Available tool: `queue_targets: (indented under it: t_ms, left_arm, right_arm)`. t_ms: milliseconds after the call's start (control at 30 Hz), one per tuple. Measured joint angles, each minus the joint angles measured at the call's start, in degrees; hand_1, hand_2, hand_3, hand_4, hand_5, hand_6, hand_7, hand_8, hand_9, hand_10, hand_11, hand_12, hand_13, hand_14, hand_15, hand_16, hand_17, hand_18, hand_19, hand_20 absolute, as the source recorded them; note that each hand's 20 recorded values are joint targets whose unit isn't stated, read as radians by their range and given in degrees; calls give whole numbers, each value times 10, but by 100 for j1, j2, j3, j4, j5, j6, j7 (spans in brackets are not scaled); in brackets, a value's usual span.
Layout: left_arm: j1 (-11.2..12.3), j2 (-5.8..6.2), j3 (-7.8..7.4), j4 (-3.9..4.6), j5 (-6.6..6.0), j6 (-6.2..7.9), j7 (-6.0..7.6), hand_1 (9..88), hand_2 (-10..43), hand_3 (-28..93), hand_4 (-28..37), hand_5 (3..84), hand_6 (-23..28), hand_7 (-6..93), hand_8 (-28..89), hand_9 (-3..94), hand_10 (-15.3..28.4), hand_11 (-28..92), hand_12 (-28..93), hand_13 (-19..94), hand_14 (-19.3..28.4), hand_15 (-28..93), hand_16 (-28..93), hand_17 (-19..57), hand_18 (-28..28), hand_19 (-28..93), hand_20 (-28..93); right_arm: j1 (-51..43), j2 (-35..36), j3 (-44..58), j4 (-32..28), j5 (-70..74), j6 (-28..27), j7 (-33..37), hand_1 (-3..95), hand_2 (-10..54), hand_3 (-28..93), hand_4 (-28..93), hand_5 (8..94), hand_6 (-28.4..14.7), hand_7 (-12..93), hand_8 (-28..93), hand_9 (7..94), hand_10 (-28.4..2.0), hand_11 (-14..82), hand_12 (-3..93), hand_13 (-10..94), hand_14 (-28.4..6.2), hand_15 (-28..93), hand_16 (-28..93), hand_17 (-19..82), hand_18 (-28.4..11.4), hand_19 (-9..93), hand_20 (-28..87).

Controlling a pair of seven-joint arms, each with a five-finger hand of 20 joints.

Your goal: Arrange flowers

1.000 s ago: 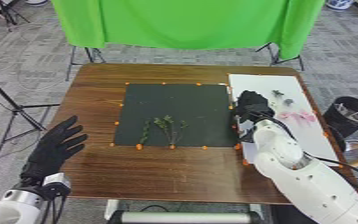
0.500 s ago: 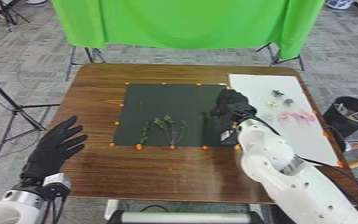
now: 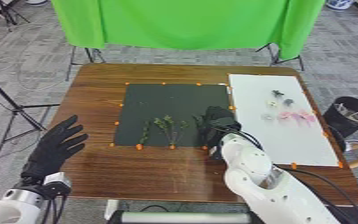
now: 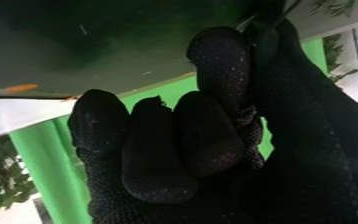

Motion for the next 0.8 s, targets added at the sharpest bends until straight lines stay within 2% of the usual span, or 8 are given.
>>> queue_targets:
  t_ms: [633, 800]
  left_arm:
    - [4, -2, -4, 0, 0, 0, -4, 266, -21, 698, -239, 266, 26, 209, -110, 248, 121, 198, 156, 210, 163, 302, 1, -98, 230, 432, 82]
    - [6, -2, -6, 0, 0, 0, -6, 266, -20, 697, -240, 266, 26, 209, -110, 248, 122, 198, 156, 210, 163, 303, 1, -98, 230, 432, 82]
  right_arm:
    - [-68, 18, 238, -54, 23, -520, -13, 286, -95, 838, -184, 783, 12, 520, 182, 841, -66, 710, 539, 792, -78, 874, 403, 429, -233, 932, 550]
    - [-84, 18, 295, -96, 32, -598, -25, 255, -95, 847, -185, 784, 10, 522, 119, 841, -67, 708, 538, 792, -78, 874, 400, 428, -233, 932, 550]
